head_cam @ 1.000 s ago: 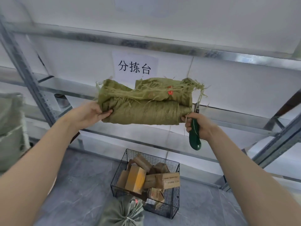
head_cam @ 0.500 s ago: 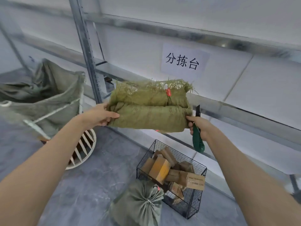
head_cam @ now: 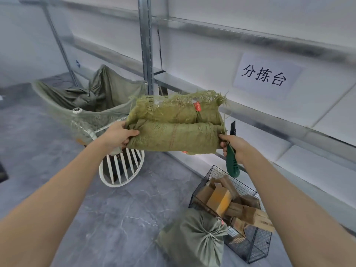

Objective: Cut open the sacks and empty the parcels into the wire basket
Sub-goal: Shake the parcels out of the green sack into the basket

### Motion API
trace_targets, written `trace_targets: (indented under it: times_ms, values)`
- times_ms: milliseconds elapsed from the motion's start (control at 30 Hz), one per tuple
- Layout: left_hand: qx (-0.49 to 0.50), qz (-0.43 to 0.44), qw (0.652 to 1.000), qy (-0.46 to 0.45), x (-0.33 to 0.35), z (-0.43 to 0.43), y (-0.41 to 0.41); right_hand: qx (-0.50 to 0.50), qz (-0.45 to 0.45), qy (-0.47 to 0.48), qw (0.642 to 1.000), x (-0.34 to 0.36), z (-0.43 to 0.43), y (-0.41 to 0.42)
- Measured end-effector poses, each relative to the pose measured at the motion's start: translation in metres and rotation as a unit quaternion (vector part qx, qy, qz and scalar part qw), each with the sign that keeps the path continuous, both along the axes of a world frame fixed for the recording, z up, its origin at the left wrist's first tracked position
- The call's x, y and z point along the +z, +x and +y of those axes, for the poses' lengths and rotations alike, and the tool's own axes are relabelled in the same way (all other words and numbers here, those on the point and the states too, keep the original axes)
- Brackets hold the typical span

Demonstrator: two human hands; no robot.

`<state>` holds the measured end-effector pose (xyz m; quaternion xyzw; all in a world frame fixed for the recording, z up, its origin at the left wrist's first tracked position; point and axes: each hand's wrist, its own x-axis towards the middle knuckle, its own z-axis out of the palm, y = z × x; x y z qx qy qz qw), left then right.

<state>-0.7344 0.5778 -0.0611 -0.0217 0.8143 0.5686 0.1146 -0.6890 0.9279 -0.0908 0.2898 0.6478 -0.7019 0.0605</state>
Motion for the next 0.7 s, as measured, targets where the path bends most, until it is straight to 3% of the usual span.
trace_targets:
  times_ms: [300, 700]
  values:
    - [0.02, -0.006, 0.999, -0.042, -0.025, -0.083, -0.031, 0.01, -0.005, -0.002, 1.0, -0.02, -0.078, -0.024]
    - [0.052, -0.076, 0.996, -0.017, -0.09, -0.105, -0.109, 0.01, -0.044, -0.002, 0.999, -0.069, -0.097, -0.094]
